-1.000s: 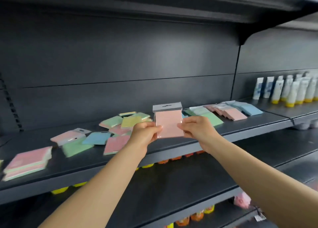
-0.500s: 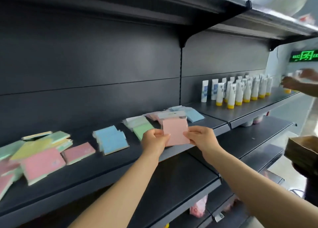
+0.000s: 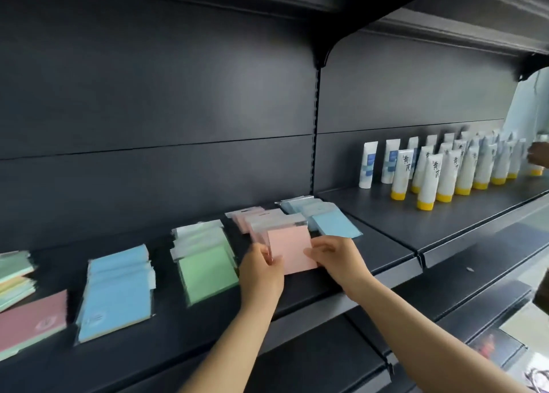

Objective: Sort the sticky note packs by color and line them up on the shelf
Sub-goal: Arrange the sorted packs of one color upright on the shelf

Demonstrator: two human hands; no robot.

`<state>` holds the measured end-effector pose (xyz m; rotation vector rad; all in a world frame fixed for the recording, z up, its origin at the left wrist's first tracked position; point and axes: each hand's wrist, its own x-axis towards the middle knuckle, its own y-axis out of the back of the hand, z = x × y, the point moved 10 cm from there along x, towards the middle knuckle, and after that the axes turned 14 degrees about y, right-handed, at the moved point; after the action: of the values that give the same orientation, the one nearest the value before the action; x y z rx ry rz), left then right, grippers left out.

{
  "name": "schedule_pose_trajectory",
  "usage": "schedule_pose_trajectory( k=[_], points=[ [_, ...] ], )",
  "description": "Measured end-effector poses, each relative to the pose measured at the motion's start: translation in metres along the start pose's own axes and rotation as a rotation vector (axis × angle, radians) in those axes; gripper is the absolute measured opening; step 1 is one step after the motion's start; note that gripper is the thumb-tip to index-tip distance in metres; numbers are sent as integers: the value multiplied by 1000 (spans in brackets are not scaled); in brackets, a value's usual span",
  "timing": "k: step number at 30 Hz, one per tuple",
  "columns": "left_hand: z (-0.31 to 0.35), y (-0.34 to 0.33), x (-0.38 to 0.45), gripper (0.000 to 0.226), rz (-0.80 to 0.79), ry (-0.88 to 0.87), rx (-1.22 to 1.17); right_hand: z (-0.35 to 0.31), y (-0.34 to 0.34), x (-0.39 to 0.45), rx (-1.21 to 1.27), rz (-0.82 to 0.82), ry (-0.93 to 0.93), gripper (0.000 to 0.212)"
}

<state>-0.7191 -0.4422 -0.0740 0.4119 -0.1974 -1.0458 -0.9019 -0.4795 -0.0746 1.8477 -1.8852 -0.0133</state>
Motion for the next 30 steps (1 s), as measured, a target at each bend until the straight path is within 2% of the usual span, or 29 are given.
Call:
schedule_pose_trajectory(
  k=[5,14,19,21,24,27,30],
  points=[
    [2,-4,2,13,75,-26,141,3,-2,11,-57,-18,57,21],
    [6,4,-10,24,120,-9,209,-6,-4,10,-139,-17,143,16],
    [28,21,-36,39,137,-195,486,-39,-9,-1,-257,-28,370,19],
    [34,44,-44,40,123,-248,616,-61,-24,-11,-357,-81,491,22],
    [27,99,-49,29,140,-275,805,-104,-58,-28,-510,-179,648,30],
    [7,171,-53,32,200,-241,926,-150,-107,-53,-667,-316,792,45],
    [-24,248,-59,33,250,-188,1021,-191,-157,-83,-721,-400,857,57]
  ],
)
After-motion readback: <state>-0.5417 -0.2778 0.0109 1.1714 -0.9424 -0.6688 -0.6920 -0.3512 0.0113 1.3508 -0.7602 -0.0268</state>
